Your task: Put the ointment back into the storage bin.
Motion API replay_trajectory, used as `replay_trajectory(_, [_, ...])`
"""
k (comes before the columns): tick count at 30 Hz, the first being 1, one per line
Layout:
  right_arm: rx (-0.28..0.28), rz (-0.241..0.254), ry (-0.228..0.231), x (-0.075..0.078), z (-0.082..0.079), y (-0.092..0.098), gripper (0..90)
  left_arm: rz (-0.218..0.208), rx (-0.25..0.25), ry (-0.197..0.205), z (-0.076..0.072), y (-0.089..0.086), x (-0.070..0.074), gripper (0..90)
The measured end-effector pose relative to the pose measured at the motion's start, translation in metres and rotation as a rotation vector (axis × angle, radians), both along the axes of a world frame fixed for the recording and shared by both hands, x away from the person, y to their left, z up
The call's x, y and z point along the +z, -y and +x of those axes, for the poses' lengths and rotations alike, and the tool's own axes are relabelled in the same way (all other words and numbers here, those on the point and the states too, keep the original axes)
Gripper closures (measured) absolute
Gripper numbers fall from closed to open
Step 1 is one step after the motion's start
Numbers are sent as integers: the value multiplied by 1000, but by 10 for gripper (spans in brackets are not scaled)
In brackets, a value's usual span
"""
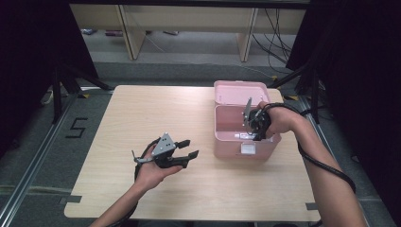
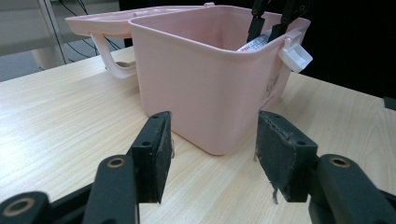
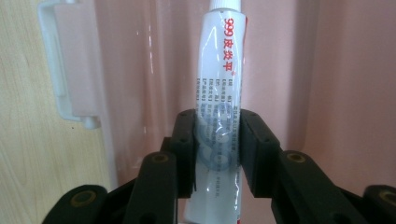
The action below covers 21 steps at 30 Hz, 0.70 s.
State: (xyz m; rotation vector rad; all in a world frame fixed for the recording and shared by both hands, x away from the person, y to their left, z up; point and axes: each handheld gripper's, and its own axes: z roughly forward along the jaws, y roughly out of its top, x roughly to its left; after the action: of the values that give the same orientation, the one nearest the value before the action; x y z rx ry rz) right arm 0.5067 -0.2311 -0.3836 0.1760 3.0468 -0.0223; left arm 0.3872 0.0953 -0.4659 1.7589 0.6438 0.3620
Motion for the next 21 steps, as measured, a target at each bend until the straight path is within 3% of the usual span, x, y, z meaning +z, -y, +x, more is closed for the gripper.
replay_trajectory(1, [50, 28, 6, -2, 3, 0, 701, -1, 1, 0, 0, 0, 0, 453])
replay_trajectory(2, [63, 27, 3, -3, 5, 0, 701, 0, 2, 0, 0, 0, 0, 453])
replay_trajectory(6, [21, 12, -7, -4, 4, 0, 701, 0, 3, 1, 1, -1, 0, 453])
replay_trajectory(7, [52, 25, -3, -6, 6, 0, 701, 0, 3, 0, 1, -1, 0, 453])
replay_trajectory(10, [-7, -3, -22, -7, 4, 0, 700, 1, 1, -1, 0, -1, -1, 453])
replay_trajectory(13, [4, -9, -7, -9, 5, 1, 701, -10, -5, 0, 1, 0, -2, 453])
replay_trajectory(15, [-1, -6, -25, -10, 6, 1, 700, -9, -4, 0, 1, 0, -2, 453])
replay_trajectory(21, [8, -2, -20, -13, 7, 2, 701, -7, -2, 0, 1, 0, -2, 453])
